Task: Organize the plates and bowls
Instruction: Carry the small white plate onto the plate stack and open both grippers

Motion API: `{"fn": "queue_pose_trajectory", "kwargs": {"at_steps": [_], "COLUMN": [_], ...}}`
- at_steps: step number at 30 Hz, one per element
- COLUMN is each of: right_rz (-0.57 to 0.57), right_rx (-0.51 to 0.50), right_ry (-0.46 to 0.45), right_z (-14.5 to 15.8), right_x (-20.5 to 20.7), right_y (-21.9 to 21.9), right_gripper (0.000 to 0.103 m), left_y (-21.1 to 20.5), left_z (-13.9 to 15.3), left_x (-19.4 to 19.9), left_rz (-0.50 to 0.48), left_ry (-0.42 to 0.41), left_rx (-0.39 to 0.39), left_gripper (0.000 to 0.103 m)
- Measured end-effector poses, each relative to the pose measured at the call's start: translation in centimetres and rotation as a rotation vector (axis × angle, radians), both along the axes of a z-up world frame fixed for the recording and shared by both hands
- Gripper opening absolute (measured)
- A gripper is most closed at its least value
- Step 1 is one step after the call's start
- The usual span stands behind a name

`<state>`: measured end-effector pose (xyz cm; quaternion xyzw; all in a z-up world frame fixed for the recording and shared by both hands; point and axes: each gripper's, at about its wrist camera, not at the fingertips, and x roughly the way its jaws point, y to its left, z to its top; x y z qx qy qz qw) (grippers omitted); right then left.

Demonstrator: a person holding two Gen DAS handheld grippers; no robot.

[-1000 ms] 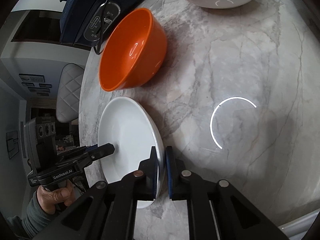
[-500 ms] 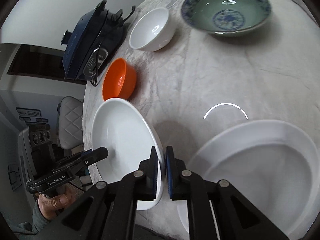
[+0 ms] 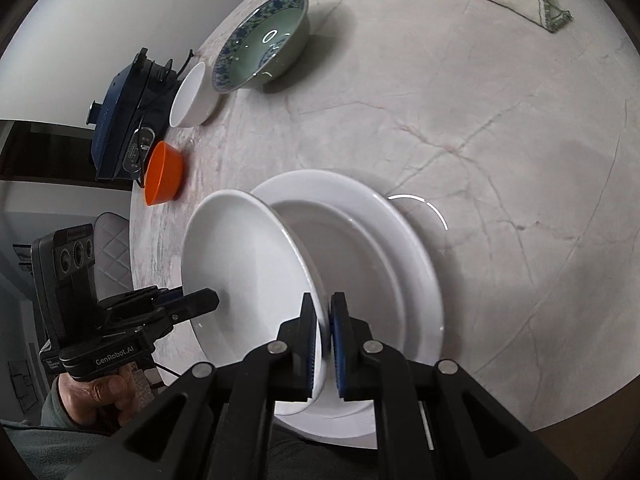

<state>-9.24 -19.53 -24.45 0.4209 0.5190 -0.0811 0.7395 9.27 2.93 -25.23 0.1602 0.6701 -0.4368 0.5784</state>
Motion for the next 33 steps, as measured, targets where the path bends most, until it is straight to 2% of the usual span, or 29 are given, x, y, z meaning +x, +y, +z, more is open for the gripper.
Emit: {"fn": "queue_pose_trajectory", "kwargs": {"at_steps": [6, 11, 12, 18, 20, 21, 22, 25, 27, 28, 33], "right_rz": [0.084, 0.184, 0.207, 0.241, 0.244, 0.246, 0.246, 0.248, 0.243, 0.238, 0.155], "right_rx": [-0.041, -0.128, -0.155, -0.226, -0.248, -0.261, -0.272, -0.287, -0.297, -0.301, -0.337], "right_ry": [0.022, 0.059, 0.067, 0.082, 0.090, 0.097, 0.102, 0.107, 0.103, 0.100, 0.035], "right_z": [-1.0, -1.3, -1.2, -0.9, -0.8, -0.8, -0.7, -0.5, -0.1, 0.1, 3.1], "right_x": [0.1, 0.6, 0.8, 0.9, 0.9, 1.0, 1.1, 1.3, 1.3, 1.3, 0.1], "right_y": [-1.1, -0.2, 0.1, 0.7, 1.0, 1.4, 1.7, 2.5, 3.0, 3.1, 2.5], "right_gripper": [0.010, 0.010, 0.010, 0.011, 0.011, 0.012, 0.013, 0.025, 0.037, 0.040, 0.061], "left_y": [-2.1, -2.2, -2.2, -1.8, -1.3, -0.8, -0.8, -0.7, -0.6, -0.4, 2.3], "left_z": [-1.5, -3.3, -3.4, -3.7, -3.2, -2.9, -2.6, -1.2, -0.5, -0.1, 2.6], "left_x": [-1.5, -1.6, -1.7, -0.7, -0.4, -0.1, -0.2, -0.3, -0.2, 0.0, 2.6], "left_rz": [0.006, 0.007, 0.011, 0.014, 0.007, 0.007, 0.007, -0.020, -0.033, -0.027, 0.063], "left_ry": [-0.023, -0.021, -0.022, -0.012, -0.018, -0.004, 0.017, 0.019, 0.001, -0.011, 0.010], "left_rx": [0.050, 0.094, 0.091, 0.072, 0.064, 0.046, 0.021, -0.034, -0.047, -0.050, -0.156], "left_gripper": [0.018, 0.018, 0.021, 0.022, 0.027, 0.037, 0.052, 0.073, 0.082, 0.086, 0.086]}}
